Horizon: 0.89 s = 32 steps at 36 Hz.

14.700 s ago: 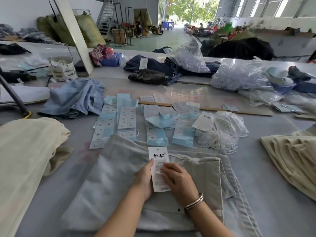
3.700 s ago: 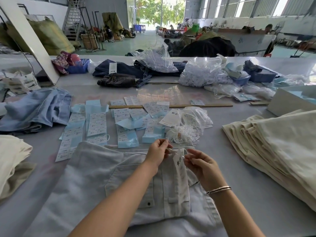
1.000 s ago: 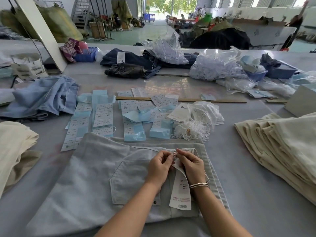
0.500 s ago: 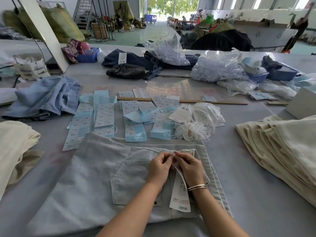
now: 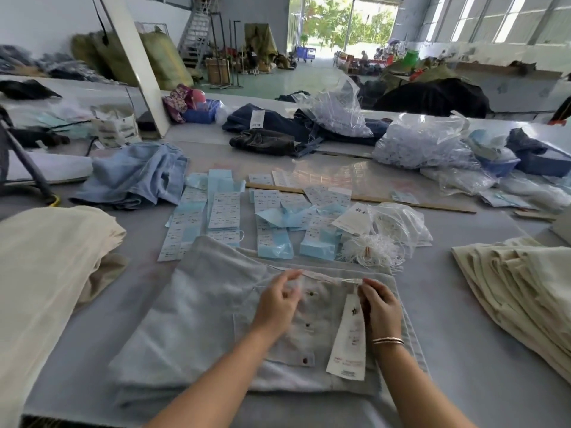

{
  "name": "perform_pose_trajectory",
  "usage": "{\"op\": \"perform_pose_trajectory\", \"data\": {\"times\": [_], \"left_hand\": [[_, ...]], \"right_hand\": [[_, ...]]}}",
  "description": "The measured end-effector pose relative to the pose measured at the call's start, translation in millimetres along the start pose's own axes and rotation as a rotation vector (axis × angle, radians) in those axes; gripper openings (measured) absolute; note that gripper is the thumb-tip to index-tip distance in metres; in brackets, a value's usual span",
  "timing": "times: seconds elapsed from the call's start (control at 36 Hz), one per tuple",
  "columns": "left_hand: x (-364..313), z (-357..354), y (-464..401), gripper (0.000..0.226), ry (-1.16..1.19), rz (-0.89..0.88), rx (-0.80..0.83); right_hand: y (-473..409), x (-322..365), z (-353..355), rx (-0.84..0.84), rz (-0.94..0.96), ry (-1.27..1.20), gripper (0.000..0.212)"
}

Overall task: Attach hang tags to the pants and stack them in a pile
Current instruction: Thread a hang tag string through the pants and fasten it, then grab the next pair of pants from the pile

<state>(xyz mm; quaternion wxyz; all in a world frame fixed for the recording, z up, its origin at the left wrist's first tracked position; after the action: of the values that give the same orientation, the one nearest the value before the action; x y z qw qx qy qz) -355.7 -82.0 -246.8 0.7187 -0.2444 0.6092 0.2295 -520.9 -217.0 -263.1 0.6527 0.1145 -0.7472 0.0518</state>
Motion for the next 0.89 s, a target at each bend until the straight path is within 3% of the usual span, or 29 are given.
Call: {"op": "perform_pose_trajectory", "data": {"times": [0.08, 0.14, 0.19, 0.25, 0.36, 0.44, 0.5, 0.56, 0.64, 0.72, 0.78, 0.83, 0.89], "left_hand": [[8.4, 84.9, -2.1, 0.032, -0.391, -0.035, -0.242], [17.4, 146.5, 3.3, 0.04, -0.715, 0.139, -0.397], [28.3, 200.1, 14.3, 0.054, -0.846, 0.411, -0.46], [38.5, 234.1, 21.7, 0.064, -0.793, 0.581, -0.408], [41.2, 244.4, 24.6, 0.044, -0.479, 0.625, -0.172], [33.5, 230.5, 27.2, 0.043, -0.326, 0.647, -0.088], [15.9, 221.7, 23.4, 0.033, -0.243, 0.561, -0.102], [-11.1, 209.8, 18.0, 0.03, -0.251, 0.448, -0.083], [-59.7, 187.2, 12.5, 0.042, -0.526, 0.22, -0.024], [-104.1, 158.3, 22.9, 0.04, -0.676, 0.0, 0.041], [-127.4, 141.3, 36.4, 0.039, -0.686, -0.136, 0.071], [-144.8, 130.2, 47.9, 0.04, -0.659, -0.257, 0.086], [-158.8, 130.0, 55.7, 0.03, -0.61, -0.295, 0.116]], "right_hand": [[-1.0, 1.6, 8.9, -0.11, -0.102, -0.239, 0.019], [-5.4, 3.3, 17.7, -0.193, -0.157, -0.357, 0.022], [-12.7, 4.9, 27.5, -0.245, -0.21, -0.417, 0.026], [-20.9, 5.9, 37.4, -0.272, -0.25, -0.415, 0.028], [-31.5, 8.4, 49.4, -0.298, -0.289, -0.227, 0.024], [-32.7, 23.1, 55.0, -0.367, -0.223, 0.124, 0.032], [-28.6, 44.4, 50.8, -0.4, -0.067, 0.44, 0.034], [-15.5, 71.0, 25.7, -0.304, 0.19, 0.716, 0.03], [27.0, 110.2, -45.3, 0.072, 0.667, 0.841, 0.03], [75.7, 130.4, -113.6, 0.526, 0.941, 0.973, 0.059], [100.2, 135.3, -147.2, 0.741, 1.074, 1.114, 0.083], [117.5, 140.8, -170.9, 0.792, 1.249, 1.212, 0.092], [123.6, 150.2, -182.6, 0.749, 1.236, 1.22, 0.08]]}}
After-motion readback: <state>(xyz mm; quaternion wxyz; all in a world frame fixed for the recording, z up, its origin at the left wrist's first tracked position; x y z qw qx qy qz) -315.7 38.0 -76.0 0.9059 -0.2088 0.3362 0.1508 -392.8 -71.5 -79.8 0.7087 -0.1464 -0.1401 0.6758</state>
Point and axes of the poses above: each hand's wrist, its own y-axis away from the middle knuckle, its own z-axis out of the back of the hand, x = y × z, the point moved 4 cm from there along -y, towards the middle knuckle, and after that the axes turned 8 degrees about y, right-handed, at the moved point
